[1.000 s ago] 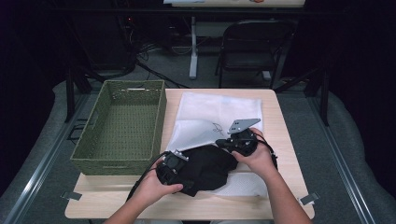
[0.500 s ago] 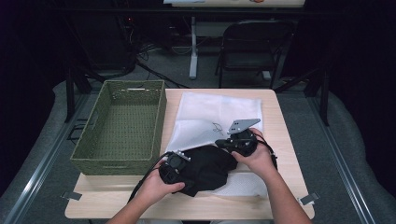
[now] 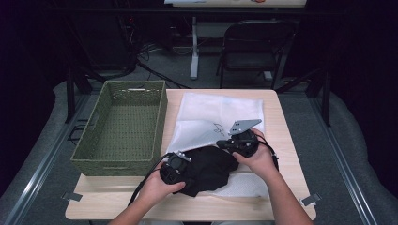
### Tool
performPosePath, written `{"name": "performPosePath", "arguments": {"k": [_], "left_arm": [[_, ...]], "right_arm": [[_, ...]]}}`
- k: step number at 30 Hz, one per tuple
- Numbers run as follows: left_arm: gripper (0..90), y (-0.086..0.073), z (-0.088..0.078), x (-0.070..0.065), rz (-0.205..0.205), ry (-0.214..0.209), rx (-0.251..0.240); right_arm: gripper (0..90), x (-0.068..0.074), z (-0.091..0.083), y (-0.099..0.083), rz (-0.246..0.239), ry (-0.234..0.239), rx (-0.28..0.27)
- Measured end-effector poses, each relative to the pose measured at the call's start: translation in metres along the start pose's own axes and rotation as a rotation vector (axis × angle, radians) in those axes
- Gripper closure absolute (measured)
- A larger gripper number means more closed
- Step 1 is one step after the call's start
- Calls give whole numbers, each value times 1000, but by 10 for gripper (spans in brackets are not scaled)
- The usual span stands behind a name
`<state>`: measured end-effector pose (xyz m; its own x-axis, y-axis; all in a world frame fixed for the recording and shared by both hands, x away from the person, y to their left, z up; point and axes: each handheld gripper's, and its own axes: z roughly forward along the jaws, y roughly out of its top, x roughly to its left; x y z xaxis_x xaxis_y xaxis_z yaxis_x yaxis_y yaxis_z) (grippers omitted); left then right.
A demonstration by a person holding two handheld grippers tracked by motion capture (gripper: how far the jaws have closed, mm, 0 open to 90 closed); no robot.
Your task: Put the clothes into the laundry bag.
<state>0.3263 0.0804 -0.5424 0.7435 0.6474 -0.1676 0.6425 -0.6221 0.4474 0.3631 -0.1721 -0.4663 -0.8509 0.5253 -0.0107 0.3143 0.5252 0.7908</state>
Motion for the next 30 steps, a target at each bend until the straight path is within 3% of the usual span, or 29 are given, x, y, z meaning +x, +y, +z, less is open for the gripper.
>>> {"name": "performPosePath", "arguments": {"k": [13, 18, 30], "left_arm": [[462, -2, 3, -2, 11, 20, -8], [534, -3, 3, -1, -11, 14, -14], [711, -1, 0, -3, -1, 16, -20]], "right_arm": [[899, 1, 0, 0, 0, -1, 1], [899, 1, 0, 0, 2, -2, 1], [899, 2, 0, 1, -3, -3, -1]]}}
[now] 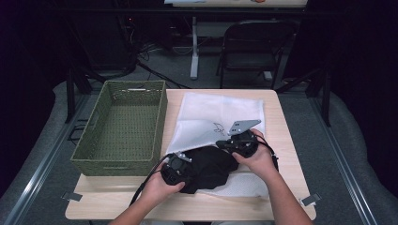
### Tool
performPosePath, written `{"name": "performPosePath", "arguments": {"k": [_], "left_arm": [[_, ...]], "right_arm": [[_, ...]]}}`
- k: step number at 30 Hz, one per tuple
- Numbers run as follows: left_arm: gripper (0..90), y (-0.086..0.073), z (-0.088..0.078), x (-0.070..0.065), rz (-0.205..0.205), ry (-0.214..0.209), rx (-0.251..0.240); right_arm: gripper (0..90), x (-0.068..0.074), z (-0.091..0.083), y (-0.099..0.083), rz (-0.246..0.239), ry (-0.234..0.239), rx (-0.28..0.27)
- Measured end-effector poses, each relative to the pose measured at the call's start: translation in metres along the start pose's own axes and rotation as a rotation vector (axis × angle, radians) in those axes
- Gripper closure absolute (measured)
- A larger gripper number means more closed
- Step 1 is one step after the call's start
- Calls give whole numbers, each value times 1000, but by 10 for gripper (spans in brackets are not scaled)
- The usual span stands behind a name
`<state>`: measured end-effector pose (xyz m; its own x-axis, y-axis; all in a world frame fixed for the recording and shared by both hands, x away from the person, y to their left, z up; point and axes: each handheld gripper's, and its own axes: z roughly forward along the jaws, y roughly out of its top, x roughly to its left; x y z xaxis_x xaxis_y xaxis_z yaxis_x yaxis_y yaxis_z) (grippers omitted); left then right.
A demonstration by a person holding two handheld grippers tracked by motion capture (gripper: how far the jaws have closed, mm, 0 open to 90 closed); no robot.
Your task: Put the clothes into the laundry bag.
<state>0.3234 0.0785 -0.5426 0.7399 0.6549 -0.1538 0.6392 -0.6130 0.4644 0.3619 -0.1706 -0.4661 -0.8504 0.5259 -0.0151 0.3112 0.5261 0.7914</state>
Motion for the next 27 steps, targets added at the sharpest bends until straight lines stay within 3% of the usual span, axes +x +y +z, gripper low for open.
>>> {"name": "performPosePath", "arguments": {"k": [27], "left_arm": [[742, 20, -6, -4, -33, -26, -36]], "right_arm": [[899, 3, 0, 2, -5, 9, -2]]}}
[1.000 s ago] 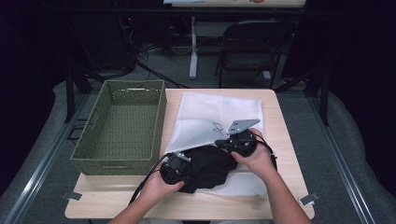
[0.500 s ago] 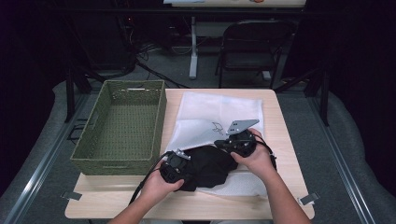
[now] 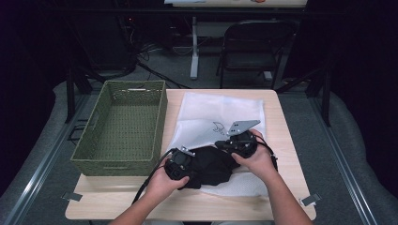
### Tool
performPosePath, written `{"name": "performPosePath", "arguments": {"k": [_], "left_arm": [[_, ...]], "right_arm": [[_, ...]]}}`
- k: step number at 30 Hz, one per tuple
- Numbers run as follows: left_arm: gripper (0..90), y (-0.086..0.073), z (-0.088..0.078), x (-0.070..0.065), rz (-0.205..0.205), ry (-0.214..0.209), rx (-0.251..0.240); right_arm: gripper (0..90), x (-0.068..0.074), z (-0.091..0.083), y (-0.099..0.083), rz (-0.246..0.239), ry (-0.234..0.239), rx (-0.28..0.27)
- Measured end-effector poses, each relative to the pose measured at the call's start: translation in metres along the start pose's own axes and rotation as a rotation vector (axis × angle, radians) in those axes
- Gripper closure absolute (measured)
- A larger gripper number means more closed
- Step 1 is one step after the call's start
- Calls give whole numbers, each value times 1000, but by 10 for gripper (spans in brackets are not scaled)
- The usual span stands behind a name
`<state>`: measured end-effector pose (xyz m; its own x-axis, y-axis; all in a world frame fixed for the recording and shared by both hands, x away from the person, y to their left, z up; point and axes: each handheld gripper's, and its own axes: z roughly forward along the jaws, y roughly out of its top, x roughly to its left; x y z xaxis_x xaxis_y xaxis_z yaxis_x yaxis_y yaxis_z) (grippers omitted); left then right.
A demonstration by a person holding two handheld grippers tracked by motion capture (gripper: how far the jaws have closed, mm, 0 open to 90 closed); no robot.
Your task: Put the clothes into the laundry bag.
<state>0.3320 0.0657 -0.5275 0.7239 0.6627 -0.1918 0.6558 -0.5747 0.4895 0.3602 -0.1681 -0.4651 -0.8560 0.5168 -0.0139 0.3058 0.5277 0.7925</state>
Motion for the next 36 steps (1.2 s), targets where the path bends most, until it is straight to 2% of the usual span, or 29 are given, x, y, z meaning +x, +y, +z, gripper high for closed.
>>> {"name": "performPosePath", "arguments": {"k": [10, 18, 36], "left_arm": [[742, 10, 1, -3, 2, 3, -3], [742, 18, 7, -1, -26, 7, -17], [740, 37, 15, -1, -47, 21, -16]], "right_arm": [[899, 2, 0, 1, -6, 8, -6], [899, 4, 1, 2, -7, 12, -7], [899, 5, 1, 3, -11, 20, -10]]}}
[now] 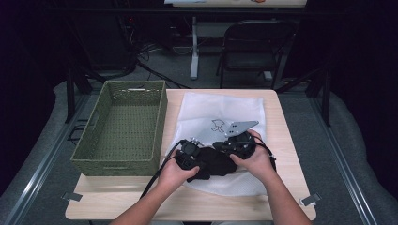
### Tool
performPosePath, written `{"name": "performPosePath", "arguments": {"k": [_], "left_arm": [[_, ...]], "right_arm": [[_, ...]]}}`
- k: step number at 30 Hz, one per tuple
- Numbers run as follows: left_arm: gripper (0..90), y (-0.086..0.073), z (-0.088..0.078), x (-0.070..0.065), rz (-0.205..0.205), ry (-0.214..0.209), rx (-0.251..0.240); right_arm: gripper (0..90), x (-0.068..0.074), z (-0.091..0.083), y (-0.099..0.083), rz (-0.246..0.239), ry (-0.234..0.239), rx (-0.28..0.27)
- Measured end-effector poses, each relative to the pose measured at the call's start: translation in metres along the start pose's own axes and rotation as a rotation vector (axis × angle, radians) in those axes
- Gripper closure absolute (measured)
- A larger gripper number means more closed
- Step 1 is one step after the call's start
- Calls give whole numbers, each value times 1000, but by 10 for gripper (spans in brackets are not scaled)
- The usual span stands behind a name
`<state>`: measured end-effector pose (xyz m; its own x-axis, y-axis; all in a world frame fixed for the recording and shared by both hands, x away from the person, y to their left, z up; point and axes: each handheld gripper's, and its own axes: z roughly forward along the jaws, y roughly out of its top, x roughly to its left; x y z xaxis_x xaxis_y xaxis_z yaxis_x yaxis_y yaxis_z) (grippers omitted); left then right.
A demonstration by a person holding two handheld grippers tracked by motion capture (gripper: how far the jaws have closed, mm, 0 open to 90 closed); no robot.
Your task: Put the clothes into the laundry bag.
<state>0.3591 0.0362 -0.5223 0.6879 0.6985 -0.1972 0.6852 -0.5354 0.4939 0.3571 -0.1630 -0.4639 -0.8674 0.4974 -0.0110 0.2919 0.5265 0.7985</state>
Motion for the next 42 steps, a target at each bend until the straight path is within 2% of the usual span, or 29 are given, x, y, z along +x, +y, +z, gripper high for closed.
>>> {"name": "performPosePath", "arguments": {"k": [14, 16, 29, 37, 38, 40, 42], "left_arm": [[738, 12, 6, 1, -29, 10, -14], [738, 13, 8, 1, -43, 12, -21], [712, 12, 16, 4, -54, 24, -37], [614, 11, 15, 3, -31, 13, -36], [598, 10, 13, 3, -11, 17, -23], [559, 10, 13, 1, -14, 19, -35], [530, 9, 10, 0, 1, 23, -37]], "right_arm": [[899, 1, 1, 1, -3, 3, 1], [899, 1, 1, 1, -3, 3, 1], [899, 0, 2, -1, -1, -1, 10], [900, -1, 2, -2, 0, -10, 17], [899, -1, 2, -2, -1, -11, 16], [900, -2, 2, -2, -2, -11, 15], [899, -2, 2, -2, 2, -11, 15]]}}
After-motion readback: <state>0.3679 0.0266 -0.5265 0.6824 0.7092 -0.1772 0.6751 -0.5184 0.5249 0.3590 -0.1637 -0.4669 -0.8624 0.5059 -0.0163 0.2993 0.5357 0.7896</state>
